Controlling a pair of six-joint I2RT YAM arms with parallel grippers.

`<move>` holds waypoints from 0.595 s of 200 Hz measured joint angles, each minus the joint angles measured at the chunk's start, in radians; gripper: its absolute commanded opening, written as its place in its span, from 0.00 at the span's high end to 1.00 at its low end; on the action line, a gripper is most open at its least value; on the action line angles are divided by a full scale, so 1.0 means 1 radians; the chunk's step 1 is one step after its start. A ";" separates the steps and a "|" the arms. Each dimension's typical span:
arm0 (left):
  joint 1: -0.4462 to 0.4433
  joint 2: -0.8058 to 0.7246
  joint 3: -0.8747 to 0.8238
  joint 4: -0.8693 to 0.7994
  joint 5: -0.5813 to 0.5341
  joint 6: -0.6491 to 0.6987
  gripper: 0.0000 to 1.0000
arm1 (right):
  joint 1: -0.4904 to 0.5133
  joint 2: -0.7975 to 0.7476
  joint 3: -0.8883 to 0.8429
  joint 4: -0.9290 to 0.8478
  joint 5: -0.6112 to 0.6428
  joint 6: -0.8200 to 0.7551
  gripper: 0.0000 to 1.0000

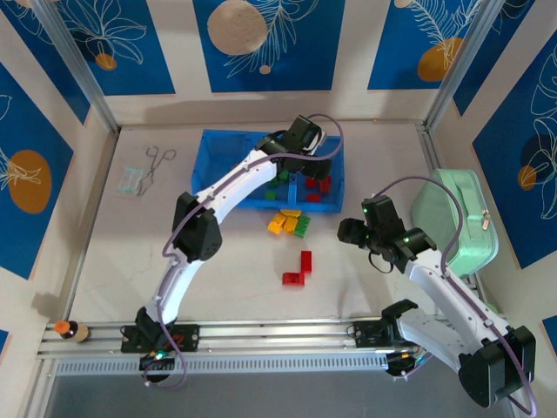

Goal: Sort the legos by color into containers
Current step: Place the lego in the container, then pick up the lego from the middle-left of the table.

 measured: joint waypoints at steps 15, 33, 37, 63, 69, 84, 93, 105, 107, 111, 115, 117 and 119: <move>-0.021 -0.113 -0.130 0.031 0.001 0.005 0.17 | 0.000 0.000 0.000 0.000 0.000 0.000 0.29; -0.054 -0.254 -0.303 0.090 0.009 0.004 0.18 | 0.000 0.000 0.000 0.000 -0.003 0.000 0.29; -0.062 -0.286 -0.346 0.107 0.013 0.002 0.18 | 0.000 0.000 0.000 0.000 -0.003 0.000 0.29; -0.124 -0.443 -0.607 0.191 0.039 0.003 0.18 | 0.002 0.000 0.000 0.003 -0.010 0.000 0.29; -0.140 -0.468 -0.665 0.206 0.042 0.008 0.18 | 0.003 0.000 -0.002 0.006 -0.011 0.000 0.29; -0.188 -0.510 -0.800 0.238 0.051 0.021 0.18 | 0.006 0.002 -0.008 0.014 -0.014 0.000 0.29; -0.217 -0.526 -0.872 0.243 0.058 0.029 0.18 | 0.007 0.006 -0.013 0.020 -0.016 0.000 0.29; -0.253 -0.535 -0.946 0.242 0.065 0.039 0.17 | 0.007 0.019 -0.016 0.025 -0.019 0.000 0.29; -0.259 -0.536 -0.956 0.241 0.066 0.040 0.17 | 0.007 0.021 -0.016 0.026 -0.021 0.000 0.29; -0.270 -0.539 -0.977 0.243 0.069 0.044 0.17 | 0.008 0.026 -0.017 0.029 -0.022 0.001 0.29; -0.279 -0.541 -0.993 0.244 0.071 0.048 0.17 | 0.009 0.031 -0.018 0.031 -0.023 0.001 0.29; -0.284 -0.542 -1.001 0.243 0.072 0.051 0.17 | 0.010 0.034 -0.018 0.032 -0.024 0.001 0.29; -0.287 -0.544 -1.009 0.243 0.072 0.053 0.17 | 0.011 0.036 -0.018 0.033 -0.024 0.001 0.29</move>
